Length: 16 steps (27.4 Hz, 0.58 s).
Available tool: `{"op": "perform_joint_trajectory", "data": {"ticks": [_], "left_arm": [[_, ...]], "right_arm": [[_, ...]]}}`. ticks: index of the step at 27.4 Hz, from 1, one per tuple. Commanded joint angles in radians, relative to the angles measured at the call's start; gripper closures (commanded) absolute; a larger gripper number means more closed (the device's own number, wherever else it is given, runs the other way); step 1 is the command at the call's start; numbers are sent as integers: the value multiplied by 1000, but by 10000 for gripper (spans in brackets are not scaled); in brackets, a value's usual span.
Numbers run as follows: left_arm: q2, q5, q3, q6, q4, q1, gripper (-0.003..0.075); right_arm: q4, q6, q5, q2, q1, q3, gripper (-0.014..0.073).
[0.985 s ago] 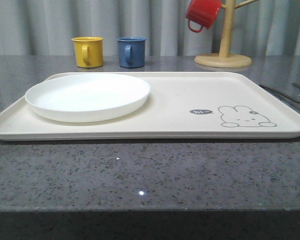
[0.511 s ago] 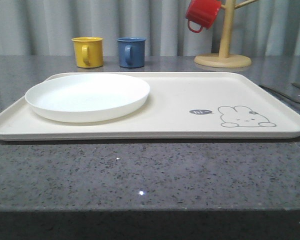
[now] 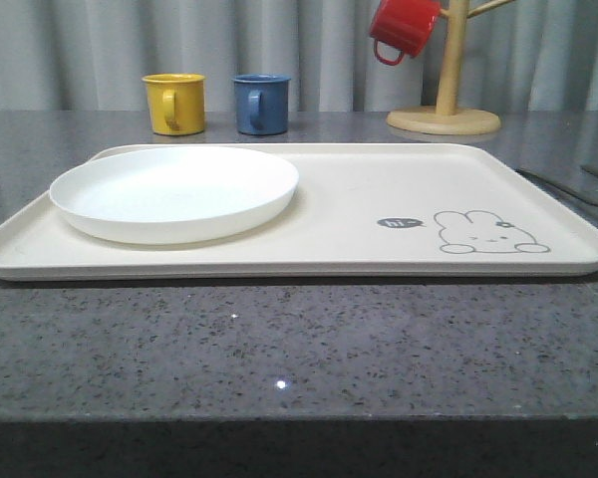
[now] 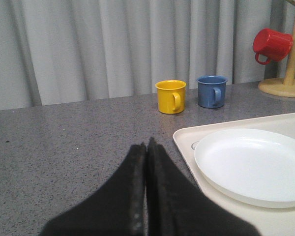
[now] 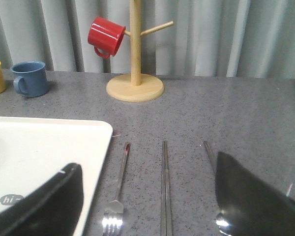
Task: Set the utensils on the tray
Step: 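Move the right gripper over the fork on the table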
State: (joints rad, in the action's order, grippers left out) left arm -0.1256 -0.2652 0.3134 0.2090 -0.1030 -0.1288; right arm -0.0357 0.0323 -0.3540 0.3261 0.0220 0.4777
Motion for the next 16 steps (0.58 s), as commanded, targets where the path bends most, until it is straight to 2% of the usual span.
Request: {"op": "perform_joint_trajectory", "data": {"ticks": [1,6,9,12,16], "left_arm": [[-12,81,26,-8,-11,2,738],[-12,81,21,-8,-11,2,738],[-12,81,21,-8,-11,2,738],[-12,81,21,-8,-11,2,738],[-12,81,21,-8,-11,2,738]], "right_arm": [[3,-8,75,16,-5,36,12],[1,-8,81,18,-5,36,15],[8,-9,34,88,-5,73,99],[42,-9,-64,247,-5,170,176],[46,-9,-273,499,-3,340,182]]}}
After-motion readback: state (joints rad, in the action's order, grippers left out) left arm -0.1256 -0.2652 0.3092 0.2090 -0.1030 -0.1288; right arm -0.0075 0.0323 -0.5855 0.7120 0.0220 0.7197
